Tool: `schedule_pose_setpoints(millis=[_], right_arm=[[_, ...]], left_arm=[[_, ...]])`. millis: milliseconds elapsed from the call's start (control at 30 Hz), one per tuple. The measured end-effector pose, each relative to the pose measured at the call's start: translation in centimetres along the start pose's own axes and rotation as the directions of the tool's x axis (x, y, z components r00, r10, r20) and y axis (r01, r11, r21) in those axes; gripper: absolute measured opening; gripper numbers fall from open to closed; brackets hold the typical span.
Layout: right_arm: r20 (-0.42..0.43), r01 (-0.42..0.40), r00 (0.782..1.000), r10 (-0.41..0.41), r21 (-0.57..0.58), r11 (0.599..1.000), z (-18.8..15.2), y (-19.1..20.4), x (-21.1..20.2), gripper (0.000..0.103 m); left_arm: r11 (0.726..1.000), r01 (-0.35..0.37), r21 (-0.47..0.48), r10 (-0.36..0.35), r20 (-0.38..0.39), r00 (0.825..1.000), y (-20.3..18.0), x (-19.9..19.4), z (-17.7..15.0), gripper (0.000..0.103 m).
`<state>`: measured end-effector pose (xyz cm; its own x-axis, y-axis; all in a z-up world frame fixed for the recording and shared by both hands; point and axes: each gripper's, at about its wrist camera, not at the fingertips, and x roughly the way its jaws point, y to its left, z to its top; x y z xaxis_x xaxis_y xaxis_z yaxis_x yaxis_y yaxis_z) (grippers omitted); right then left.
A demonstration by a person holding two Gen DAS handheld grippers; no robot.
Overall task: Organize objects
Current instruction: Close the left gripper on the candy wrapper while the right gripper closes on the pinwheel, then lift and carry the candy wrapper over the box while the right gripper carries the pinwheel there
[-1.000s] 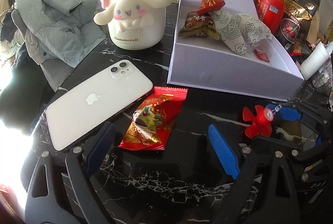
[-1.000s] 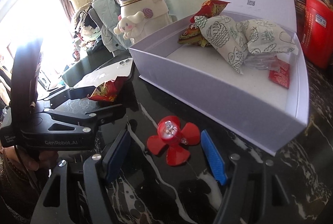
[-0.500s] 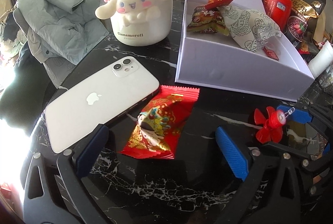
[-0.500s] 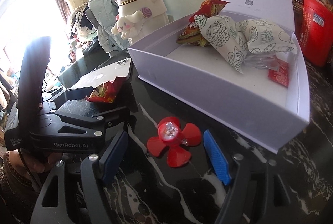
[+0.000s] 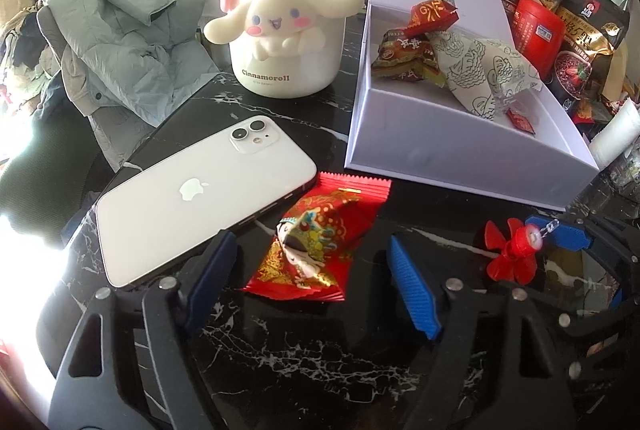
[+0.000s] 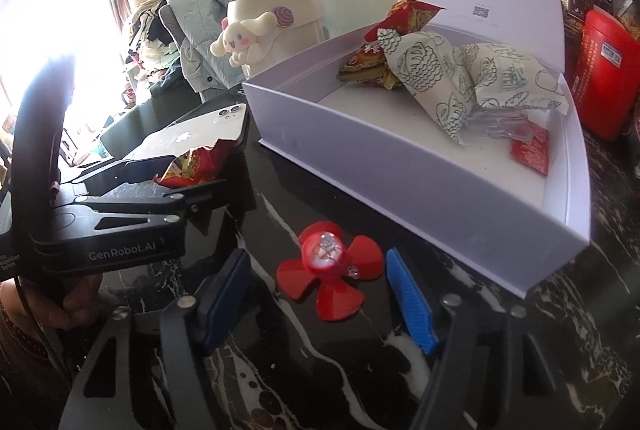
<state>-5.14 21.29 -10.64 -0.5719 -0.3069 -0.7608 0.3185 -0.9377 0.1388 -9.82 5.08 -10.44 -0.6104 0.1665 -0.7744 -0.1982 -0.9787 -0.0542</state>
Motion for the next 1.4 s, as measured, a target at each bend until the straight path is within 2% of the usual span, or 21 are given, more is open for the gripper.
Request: schedule_pose_setpoints(millis=[100, 167, 267, 600, 700, 967, 1233, 1400], right_arm=[[0.005, 0.005, 1.0, -0.005, 0.015, 1.0, 0.0, -0.5, 0.0, 0.04], [0.006, -0.007, 1.0, 0.007, 0.019, 1.0, 0.0, -0.6, 0.0, 0.04], [0.006, -0.015, 1.0, 0.015, 0.013, 1.0, -0.1, -0.5, -0.1, 0.04], [0.008, -0.03, 1.0, 0.029, 0.011, 1.0, -0.4, -0.4, -0.4, 0.039], [0.004, -0.013, 1.0, 0.013, -0.012, 1.0, -0.5, 0.0, -0.5, 0.039], [0.001, -0.069, 0.998, 0.069, -0.005, 0.998, -0.4, -0.1, -0.5, 0.039], [0.023, -0.07, 0.997, 0.07, -0.016, 0.997, 0.0, 0.0, -1.2, 0.039], [0.036, -0.074, 0.996, 0.076, -0.032, 0.997, 0.4, 0.4, -1.7, 0.039]], left_arm=[[1.0, 0.001, 0.004, -0.001, 0.006, 1.0, -0.2, -0.2, -0.1, 0.062], [1.0, 0.0, 0.011, 0.0, 0.01, 1.0, -0.4, -0.3, -0.2, 0.052], [1.0, 0.001, 0.01, -0.001, 0.017, 1.0, -0.4, -0.6, -0.4, 0.045], [1.0, 0.007, -0.025, -0.005, 0.061, 0.998, -0.1, -1.8, -1.5, 0.039], [1.0, 0.011, -0.025, -0.01, 0.058, 0.998, -0.1, -2.0, -1.8, 0.039], [0.998, 0.03, -0.064, -0.027, 0.042, 0.999, 0.7, -2.7, -2.4, 0.039], [0.991, 0.065, -0.121, -0.061, 0.039, 0.997, 1.7, -3.4, -2.3, 0.036], [0.994, 0.053, -0.099, -0.046, 0.068, 0.997, 1.5, -4.8, -1.9, 0.036]])
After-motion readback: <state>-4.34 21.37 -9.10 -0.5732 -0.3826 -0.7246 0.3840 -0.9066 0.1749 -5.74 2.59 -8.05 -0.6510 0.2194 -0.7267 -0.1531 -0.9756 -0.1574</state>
